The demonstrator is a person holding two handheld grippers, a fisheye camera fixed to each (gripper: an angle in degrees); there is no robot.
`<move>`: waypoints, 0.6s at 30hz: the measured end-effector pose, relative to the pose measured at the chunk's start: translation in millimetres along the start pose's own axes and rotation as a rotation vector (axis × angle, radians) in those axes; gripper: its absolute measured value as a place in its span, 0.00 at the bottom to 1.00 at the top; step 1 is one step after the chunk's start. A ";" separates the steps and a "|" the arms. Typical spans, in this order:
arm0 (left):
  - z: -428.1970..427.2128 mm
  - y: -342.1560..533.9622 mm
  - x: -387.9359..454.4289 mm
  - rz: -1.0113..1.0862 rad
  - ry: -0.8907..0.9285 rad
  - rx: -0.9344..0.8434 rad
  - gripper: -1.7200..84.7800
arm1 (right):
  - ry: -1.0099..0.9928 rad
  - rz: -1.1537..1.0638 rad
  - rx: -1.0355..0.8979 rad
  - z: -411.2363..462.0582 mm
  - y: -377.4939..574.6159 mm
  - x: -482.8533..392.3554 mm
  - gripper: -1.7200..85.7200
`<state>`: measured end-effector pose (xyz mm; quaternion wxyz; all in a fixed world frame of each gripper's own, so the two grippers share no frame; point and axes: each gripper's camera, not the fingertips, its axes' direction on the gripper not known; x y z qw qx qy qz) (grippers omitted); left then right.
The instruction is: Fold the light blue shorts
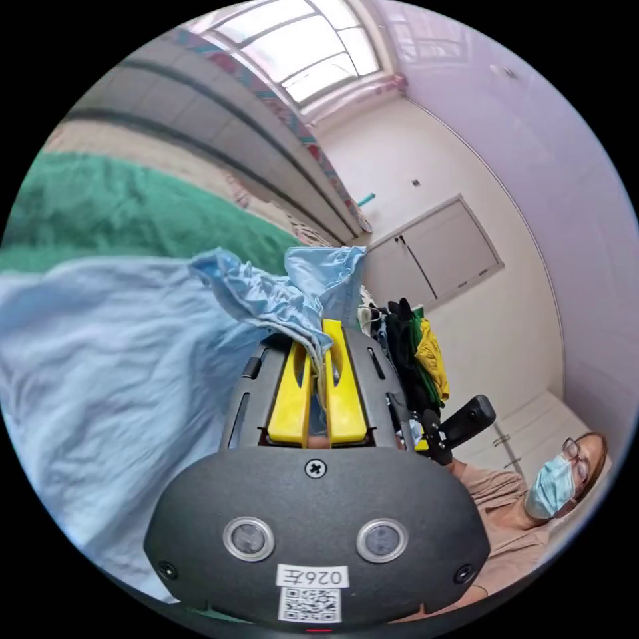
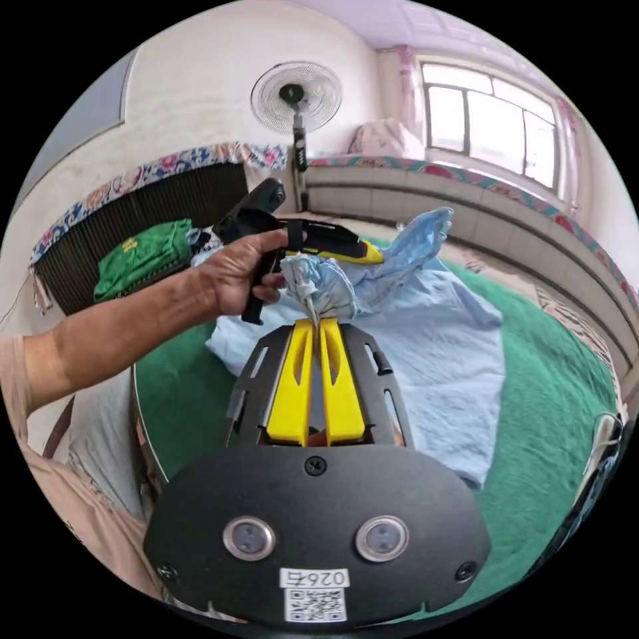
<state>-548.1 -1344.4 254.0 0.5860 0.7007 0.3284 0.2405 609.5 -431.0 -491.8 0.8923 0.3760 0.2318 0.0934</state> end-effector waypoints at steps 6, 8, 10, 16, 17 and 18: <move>-107.4 60.4 -114.3 -0.228 0.011 0.161 0.19 | -0.234 -0.097 -0.340 127.8 10.4 -45.7 0.11; -140.3 61.9 -121.7 -0.238 0.013 0.214 0.18 | -0.278 -0.104 -0.343 133.2 7.5 -37.4 0.11; -153.9 54.9 -108.9 -0.191 -0.037 0.228 0.15 | -0.270 -0.084 -0.316 131.0 7.3 -21.9 0.10; -81.5 -4.8 -12.6 0.189 -0.094 -0.077 0.01 | -0.114 0.139 -0.303 134.9 40.0 57.8 0.05; -53.2 -16.4 5.0 0.256 -0.081 -0.153 0.01 | -0.070 0.185 -0.320 138.9 50.1 72.7 0.04; -38.7 -22.0 11.3 0.281 -0.078 -0.193 0.01 | -0.050 0.204 -0.329 141.3 55.1 79.3 0.04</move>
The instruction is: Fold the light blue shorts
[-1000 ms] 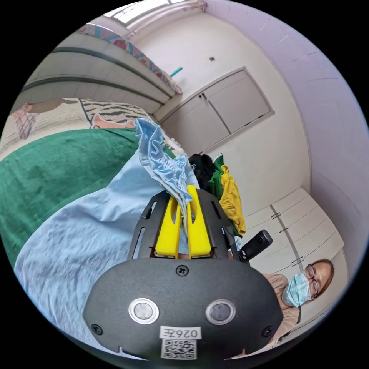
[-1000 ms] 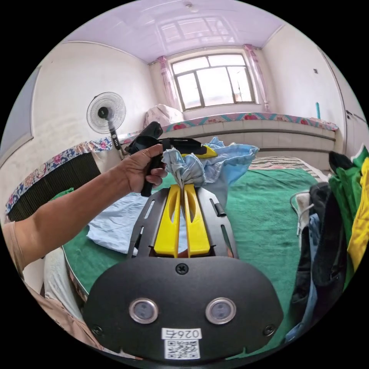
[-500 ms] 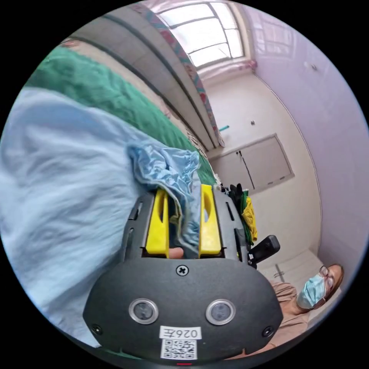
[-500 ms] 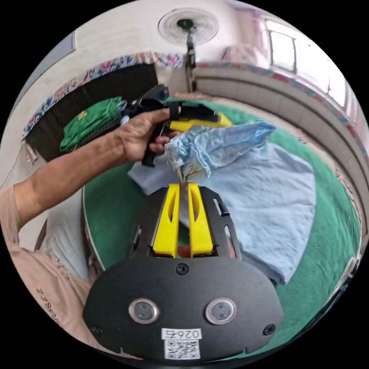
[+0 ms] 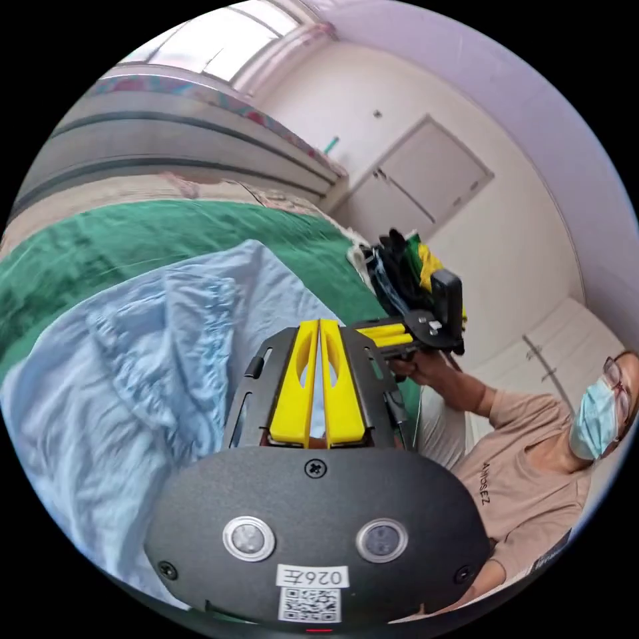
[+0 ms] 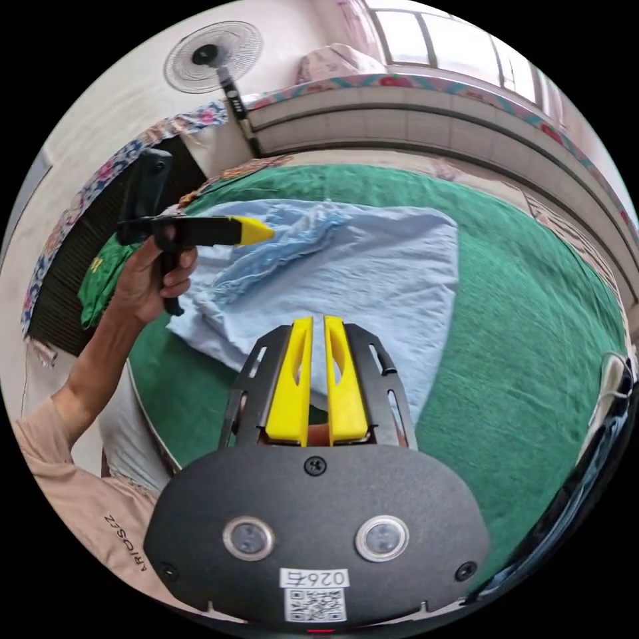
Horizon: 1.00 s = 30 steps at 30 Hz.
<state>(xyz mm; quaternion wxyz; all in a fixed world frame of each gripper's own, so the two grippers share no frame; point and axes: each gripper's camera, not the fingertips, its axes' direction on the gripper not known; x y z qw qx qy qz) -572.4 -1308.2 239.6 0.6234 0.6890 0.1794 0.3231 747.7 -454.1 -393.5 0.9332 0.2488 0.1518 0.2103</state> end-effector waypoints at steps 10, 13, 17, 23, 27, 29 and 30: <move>-32.0 -49.1 -85.9 -0.227 -0.345 -0.152 0.01 | 0.082 0.131 -0.130 67.1 59.7 71.7 0.01; -132.8 -12.5 -114.8 -0.462 -0.469 0.062 0.01 | 0.088 0.117 -0.134 74.3 77.5 71.5 0.01; -166.0 -7.6 -87.3 -0.369 -0.320 0.299 0.01 | 0.107 0.106 -0.137 77.1 106.2 68.2 0.01; -8.8 -114.0 -33.7 -0.054 -0.296 -0.124 0.01 | 0.101 0.124 -0.138 88.0 140.8 69.0 0.01; 22.3 -138.1 -53.5 -0.058 -0.544 -0.341 0.01 | 0.089 0.123 -0.137 88.3 161.8 69.5 0.01; -47.0 -126.7 -69.4 -0.196 -0.601 -0.200 0.01 | 0.083 0.114 -0.147 87.0 174.6 70.2 0.01; -68.1 -121.1 -73.0 -0.223 -0.616 -0.166 0.01 | 0.083 0.109 -0.151 86.5 177.5 70.3 0.01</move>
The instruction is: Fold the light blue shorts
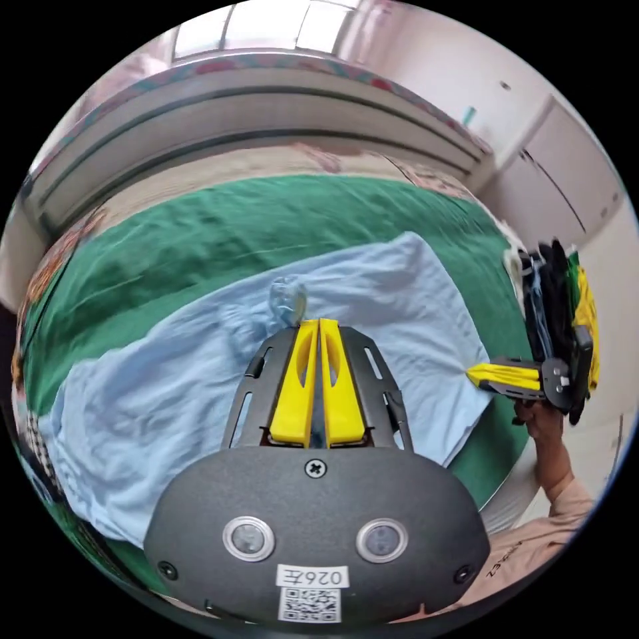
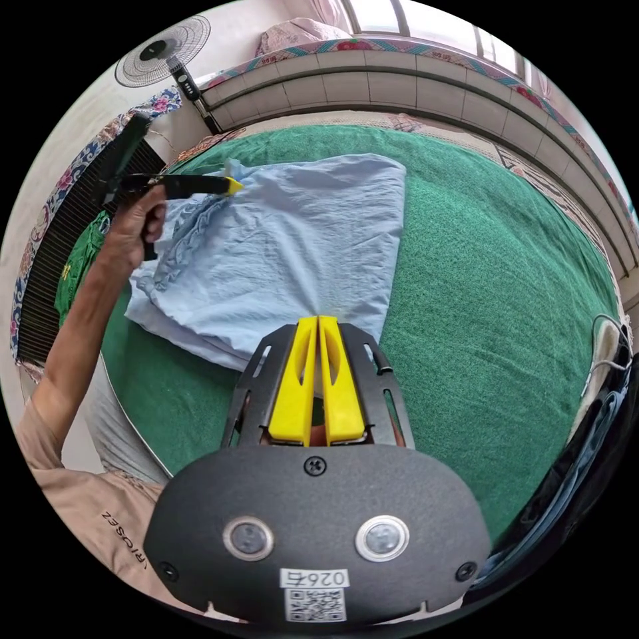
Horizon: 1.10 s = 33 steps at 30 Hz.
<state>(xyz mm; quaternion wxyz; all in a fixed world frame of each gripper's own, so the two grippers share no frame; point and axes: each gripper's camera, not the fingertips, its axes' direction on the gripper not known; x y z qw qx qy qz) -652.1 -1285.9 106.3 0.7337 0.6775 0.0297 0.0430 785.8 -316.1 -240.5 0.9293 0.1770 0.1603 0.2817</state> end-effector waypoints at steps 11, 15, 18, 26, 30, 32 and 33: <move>-176.8 114.2 -77.2 -0.179 0.234 0.501 0.01 | -0.055 0.042 -0.001 -35.1 82.0 27.8 0.01; -140.2 99.8 -31.3 -0.048 0.303 0.283 0.01 | -0.082 0.037 -0.039 -44.1 104.8 35.9 0.01; -101.8 98.6 -27.8 -0.077 0.206 0.008 0.01 | -0.039 0.020 -0.078 -52.0 122.8 40.2 0.01; -290.4 151.2 41.9 0.141 0.584 0.815 0.01 | -0.101 0.128 0.219 -146.0 189.3 82.2 0.01; -366.1 177.5 120.4 0.403 0.703 1.106 0.01 | -0.171 0.123 0.557 -219.4 239.1 88.7 0.01; -404.0 206.5 174.7 0.544 0.730 1.266 0.01 | -0.110 0.080 0.797 -266.9 280.7 76.4 0.03; -410.1 214.5 186.0 0.565 0.741 1.307 0.01 | -0.100 0.058 0.859 -276.9 291.3 71.7 0.04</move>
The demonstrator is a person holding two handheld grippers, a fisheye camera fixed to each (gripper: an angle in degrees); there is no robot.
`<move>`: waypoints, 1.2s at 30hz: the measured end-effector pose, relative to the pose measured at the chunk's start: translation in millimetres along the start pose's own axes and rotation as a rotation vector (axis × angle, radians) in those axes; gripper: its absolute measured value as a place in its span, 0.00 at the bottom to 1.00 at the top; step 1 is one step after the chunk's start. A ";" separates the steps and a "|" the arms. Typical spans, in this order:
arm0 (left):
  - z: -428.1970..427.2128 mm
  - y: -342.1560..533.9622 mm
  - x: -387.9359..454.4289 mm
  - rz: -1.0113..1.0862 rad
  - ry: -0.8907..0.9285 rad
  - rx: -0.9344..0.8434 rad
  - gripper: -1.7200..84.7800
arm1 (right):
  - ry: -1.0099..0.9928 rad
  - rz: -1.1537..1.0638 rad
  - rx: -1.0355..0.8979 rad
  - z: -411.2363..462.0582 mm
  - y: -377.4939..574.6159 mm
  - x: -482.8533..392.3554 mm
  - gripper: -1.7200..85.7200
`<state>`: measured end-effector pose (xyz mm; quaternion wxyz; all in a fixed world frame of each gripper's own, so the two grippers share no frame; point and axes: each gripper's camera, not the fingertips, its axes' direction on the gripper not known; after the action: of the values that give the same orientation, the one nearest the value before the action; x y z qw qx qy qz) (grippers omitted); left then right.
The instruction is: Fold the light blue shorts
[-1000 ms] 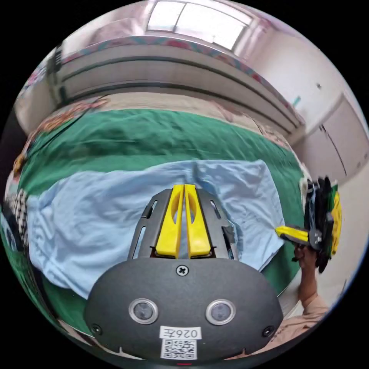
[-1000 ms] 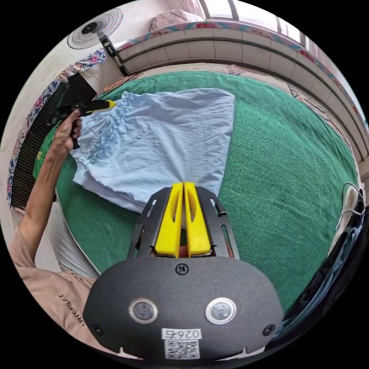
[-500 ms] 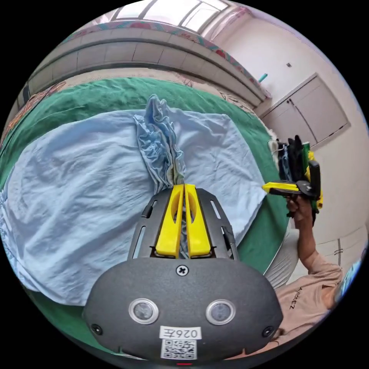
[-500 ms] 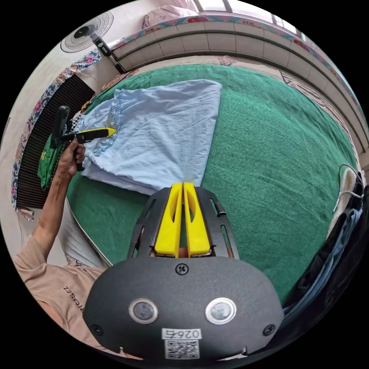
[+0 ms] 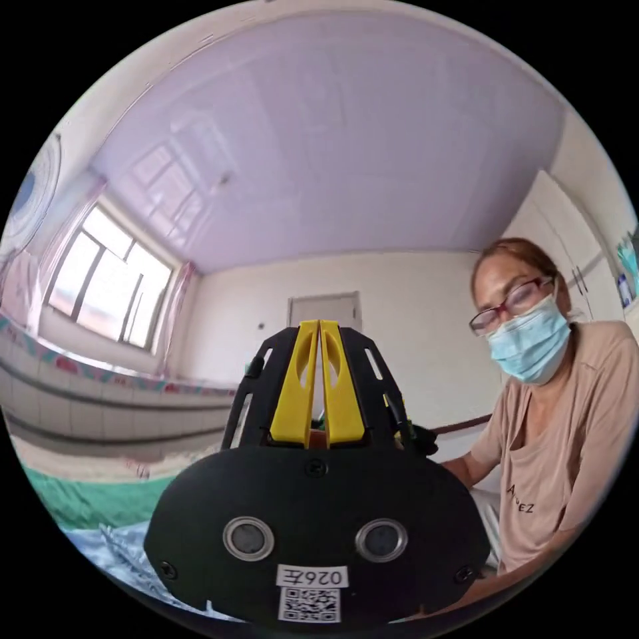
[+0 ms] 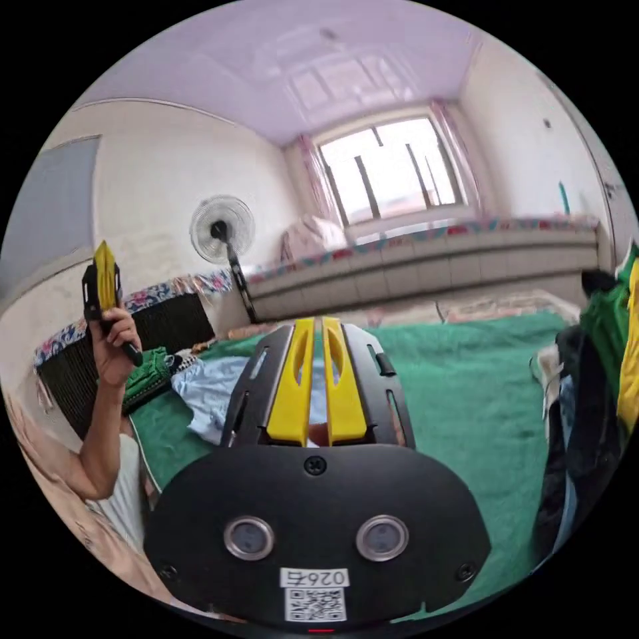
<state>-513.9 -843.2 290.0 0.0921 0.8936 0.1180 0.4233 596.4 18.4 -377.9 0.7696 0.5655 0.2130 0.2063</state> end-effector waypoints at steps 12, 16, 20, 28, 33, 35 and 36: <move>157.7 51.9 44.5 0.113 -0.239 -0.399 0.09 | -0.100 -0.110 -0.134 -3.6 1.8 7.7 0.02; 274.6 160.1 -52.3 -0.042 -0.383 -0.842 0.10 | -0.027 0.072 -0.363 63.2 23.1 72.5 0.08; 367.0 293.3 -146.1 -0.210 -0.435 -1.137 0.10 | 0.014 0.153 -0.550 125.8 51.7 115.2 0.12; 497.7 519.7 -253.9 -0.380 -0.500 -1.518 0.25 | 0.062 0.213 -0.694 212.4 82.3 157.6 0.19; 539.5 629.3 -289.0 -0.457 -0.571 -1.682 0.25 | 0.106 0.210 -0.662 228.6 80.4 169.2 0.18; 549.9 659.9 -294.5 -0.446 -0.615 -1.712 0.23 | 0.124 0.203 -0.661 238.5 77.0 176.4 0.10; 551.9 665.1 -295.7 -0.441 -0.613 -1.719 0.22 | 0.120 0.197 -0.667 241.9 75.8 178.5 0.07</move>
<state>-177.5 -1599.6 -96.1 0.8257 0.5491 -0.0978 0.0845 873.4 -50.3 -256.9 0.8745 0.2877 0.1232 0.3707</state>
